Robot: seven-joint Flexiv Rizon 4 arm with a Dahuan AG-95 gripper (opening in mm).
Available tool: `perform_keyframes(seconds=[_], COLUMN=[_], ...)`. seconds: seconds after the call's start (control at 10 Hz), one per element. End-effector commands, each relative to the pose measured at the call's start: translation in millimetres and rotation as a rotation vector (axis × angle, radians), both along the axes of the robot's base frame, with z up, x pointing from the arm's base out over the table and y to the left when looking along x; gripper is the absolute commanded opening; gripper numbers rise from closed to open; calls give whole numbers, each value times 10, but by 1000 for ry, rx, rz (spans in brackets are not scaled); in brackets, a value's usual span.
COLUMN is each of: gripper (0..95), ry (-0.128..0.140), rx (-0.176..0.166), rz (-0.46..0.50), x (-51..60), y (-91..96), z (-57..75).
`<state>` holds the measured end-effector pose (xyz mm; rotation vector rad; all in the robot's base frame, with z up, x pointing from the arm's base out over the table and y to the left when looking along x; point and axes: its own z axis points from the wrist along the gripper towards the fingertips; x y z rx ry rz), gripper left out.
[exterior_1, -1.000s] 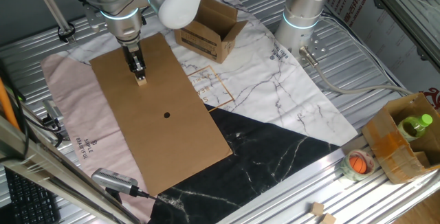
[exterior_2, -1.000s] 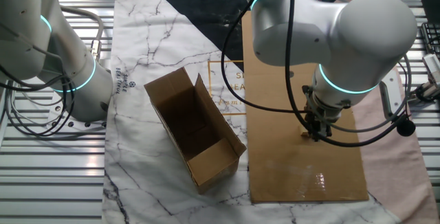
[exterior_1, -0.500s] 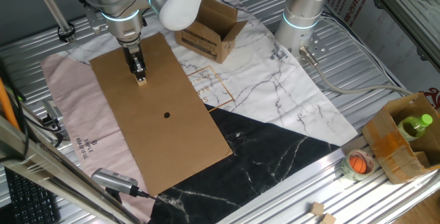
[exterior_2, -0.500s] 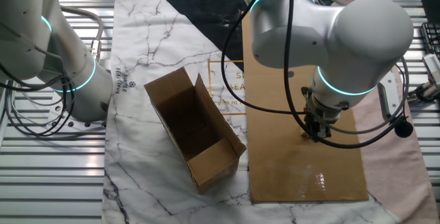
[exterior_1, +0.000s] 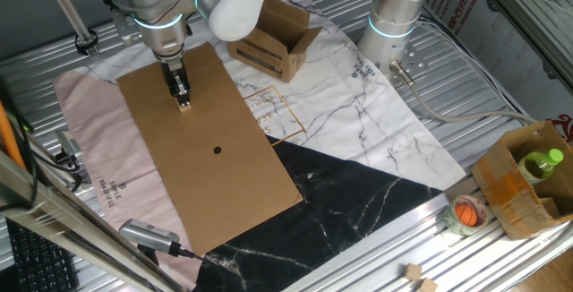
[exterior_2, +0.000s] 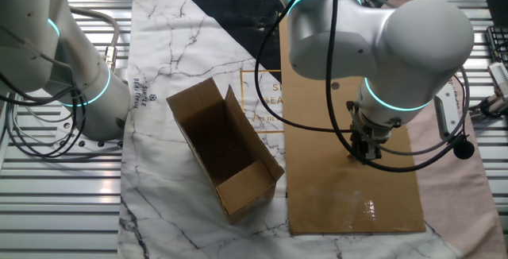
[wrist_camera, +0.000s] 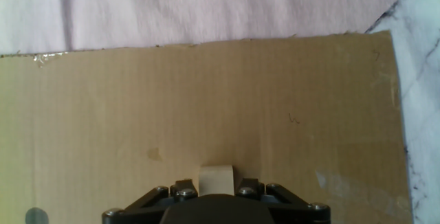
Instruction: Hold a small block with the gripper and sweep it from left to right on the table
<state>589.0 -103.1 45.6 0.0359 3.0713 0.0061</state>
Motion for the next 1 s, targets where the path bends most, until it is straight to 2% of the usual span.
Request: perform_keyframes(seconds=[0.1, 1.0], gripper=[380, 380], ry=[0, -4], rx=[1, 2], rz=[0, 1], x=[-5, -4], y=[2, 8], z=[-6, -51])
